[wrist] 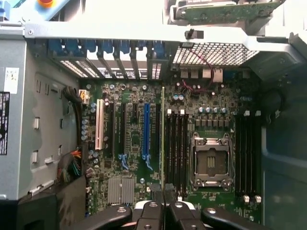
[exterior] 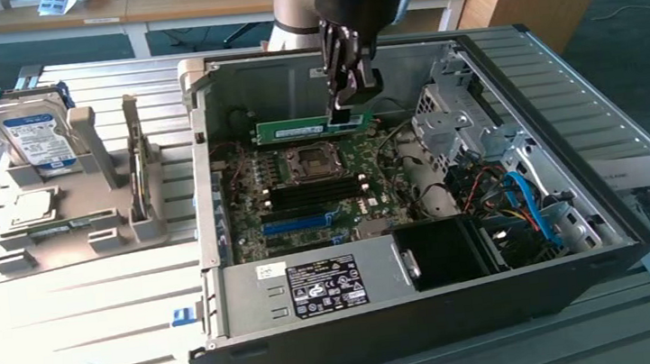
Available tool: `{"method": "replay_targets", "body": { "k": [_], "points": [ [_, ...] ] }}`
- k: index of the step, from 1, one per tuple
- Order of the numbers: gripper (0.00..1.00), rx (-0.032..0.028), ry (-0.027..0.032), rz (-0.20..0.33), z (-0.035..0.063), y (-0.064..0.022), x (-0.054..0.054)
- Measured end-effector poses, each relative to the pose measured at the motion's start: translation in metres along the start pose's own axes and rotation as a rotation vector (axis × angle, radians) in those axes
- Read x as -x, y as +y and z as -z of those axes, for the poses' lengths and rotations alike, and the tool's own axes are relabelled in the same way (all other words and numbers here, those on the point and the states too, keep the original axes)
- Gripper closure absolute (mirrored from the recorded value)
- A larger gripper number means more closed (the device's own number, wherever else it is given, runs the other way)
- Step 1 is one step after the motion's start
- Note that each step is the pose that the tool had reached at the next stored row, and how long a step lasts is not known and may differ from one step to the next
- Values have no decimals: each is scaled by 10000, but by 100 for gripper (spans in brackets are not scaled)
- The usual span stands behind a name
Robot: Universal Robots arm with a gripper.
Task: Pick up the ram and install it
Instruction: 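Pick up the ram and move it above insertion slot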
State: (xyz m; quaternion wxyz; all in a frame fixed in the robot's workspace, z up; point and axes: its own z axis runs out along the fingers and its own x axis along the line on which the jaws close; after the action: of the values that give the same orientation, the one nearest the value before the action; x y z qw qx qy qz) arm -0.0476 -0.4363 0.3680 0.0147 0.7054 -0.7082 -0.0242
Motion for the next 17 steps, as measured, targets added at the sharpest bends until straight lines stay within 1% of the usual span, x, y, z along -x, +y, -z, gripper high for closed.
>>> {"method": "replay_targets", "body": {
  "k": [3, 7, 17],
  "points": [
    [88, 5, 2, 1, 5, -77, 0],
    [88, 4, -1, -1, 4, -83, 9],
    [88, 6, 1, -1, -6, -102, 175]
  ]
}}
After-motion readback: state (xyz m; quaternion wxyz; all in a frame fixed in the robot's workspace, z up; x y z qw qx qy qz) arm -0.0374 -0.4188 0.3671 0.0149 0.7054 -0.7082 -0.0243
